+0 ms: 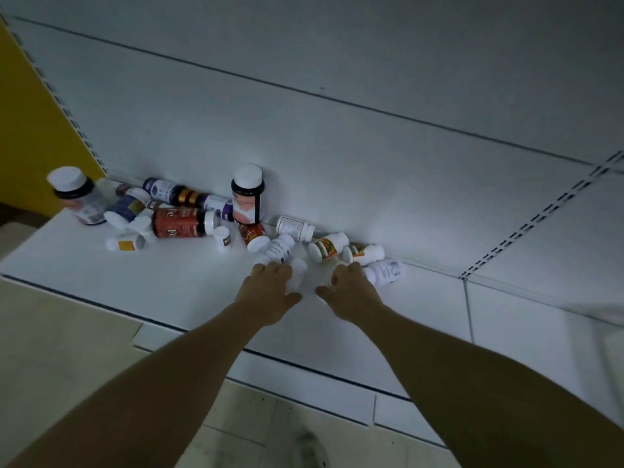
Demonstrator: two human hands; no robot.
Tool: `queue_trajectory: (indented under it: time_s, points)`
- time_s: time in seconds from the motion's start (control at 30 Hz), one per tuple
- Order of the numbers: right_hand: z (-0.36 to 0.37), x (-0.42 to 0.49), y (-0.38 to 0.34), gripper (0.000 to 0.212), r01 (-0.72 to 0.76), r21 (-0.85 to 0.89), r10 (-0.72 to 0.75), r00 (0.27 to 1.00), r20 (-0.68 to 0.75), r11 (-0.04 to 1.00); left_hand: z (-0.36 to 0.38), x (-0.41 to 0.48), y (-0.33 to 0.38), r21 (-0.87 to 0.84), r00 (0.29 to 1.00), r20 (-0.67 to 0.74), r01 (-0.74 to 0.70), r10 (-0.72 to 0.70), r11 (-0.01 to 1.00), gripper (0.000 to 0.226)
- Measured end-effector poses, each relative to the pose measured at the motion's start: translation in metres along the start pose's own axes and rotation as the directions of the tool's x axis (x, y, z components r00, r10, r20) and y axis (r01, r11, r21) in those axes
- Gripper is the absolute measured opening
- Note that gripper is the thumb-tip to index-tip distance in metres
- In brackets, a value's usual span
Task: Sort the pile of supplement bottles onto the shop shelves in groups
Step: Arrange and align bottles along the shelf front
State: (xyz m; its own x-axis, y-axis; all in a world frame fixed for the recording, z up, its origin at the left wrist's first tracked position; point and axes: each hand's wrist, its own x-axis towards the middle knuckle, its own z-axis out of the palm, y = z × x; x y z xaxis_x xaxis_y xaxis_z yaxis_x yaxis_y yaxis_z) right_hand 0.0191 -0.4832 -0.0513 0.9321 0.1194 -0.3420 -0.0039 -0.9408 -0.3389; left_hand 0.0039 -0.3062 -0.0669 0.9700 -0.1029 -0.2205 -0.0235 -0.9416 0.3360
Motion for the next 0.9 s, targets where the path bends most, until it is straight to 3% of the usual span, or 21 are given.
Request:
queue_trajectory:
  time_s: [0.1,0.17,0.27,0.33,0.4,0.47,0.5,0.53,0.57,0.63,0.7,0.73,0.8,0.9]
  points:
    - [0.001,-0.008,-0.003,0.042,-0.079,0.096,0.081,0.997,-0.014,0.992,0.01,-0.001,0.001,-0.137,0.999,0.005,0.053,-0.053,0.989,0.065]
    - [0.005,-0.013,-0.004,0.047,-0.098,0.161,0.1,0.995,-0.004,0.982,0.016,-0.003,0.0,-0.284,0.995,0.042,0.101,-0.093,0.953,0.066]
    - [0.008,-0.023,-0.008,0.047,-0.111,0.062,0.108,0.993,0.048,0.992,0.016,-0.006,-0.008,-0.521,0.973,0.17,0.226,-0.159,0.824,0.068]
    - [0.013,-0.032,-0.009,0.048,-0.159,0.133,0.154,0.987,0.044,0.978,0.007,-0.017,-0.009,-0.707,0.936,0.267,0.352,-0.23,0.614,0.053]
    - [0.019,-0.041,-0.009,0.041,-0.193,0.228,0.193,0.981,0.021,0.954,-0.006,-0.034,-0.008,-0.854,0.89,0.399,0.449,-0.222,0.263,0.035]
    - [0.022,-0.048,-0.009,0.051,-0.224,0.298,0.221,0.974,0.045,0.928,-0.022,-0.056,-0.009,-0.877,0.865,0.478,0.478,-0.154,-0.04,0.03]
    - [0.022,-0.051,-0.011,0.061,-0.254,0.364,0.244,0.967,0.072,0.896,-0.029,-0.067,-0.011,-0.868,0.862,0.493,0.476,-0.12,-0.144,0.029]
    - [0.021,-0.054,-0.013,0.067,-0.288,0.481,0.278,0.956,0.092,0.828,-0.037,-0.077,-0.014,-0.856,0.863,0.497,0.471,-0.09,-0.213,0.03]
    - [0.017,-0.06,-0.02,0.066,-0.337,0.637,0.317,0.937,0.149,0.694,-0.044,-0.087,-0.017,-0.852,0.87,0.489,0.462,-0.064,-0.246,0.031]
    - [0.009,-0.073,-0.034,0.055,-0.4,0.879,0.325,0.893,0.31,0.261,-0.062,-0.105,-0.02,-0.852,0.884,0.468,0.446,-0.017,-0.274,0.035]
    - [-0.002,-0.094,-0.052,0.045,-0.346,0.925,0.249,0.892,0.377,-0.158,-0.082,-0.119,-0.02,-0.859,0.898,0.439,0.417,-0.011,-0.297,0.036]
    - [-0.01,-0.109,-0.063,0.039,-0.301,0.91,0.205,0.908,0.365,-0.286,-0.092,-0.127,-0.019,-0.868,0.909,0.416,0.393,-0.01,-0.303,0.038]
    - [-0.027,-0.143,-0.089,0.027,-0.221,0.893,0.127,0.948,0.291,-0.392,-0.115,-0.144,-0.016,-0.894,0.935,0.355,0.337,-0.007,-0.295,0.045]
    - [-0.047,-0.192,-0.124,0.023,-0.12,0.922,0.066,0.986,0.155,-0.368,-0.148,-0.172,-0.012,-0.934,0.966,0.254,0.255,0.039,-0.25,0.039]
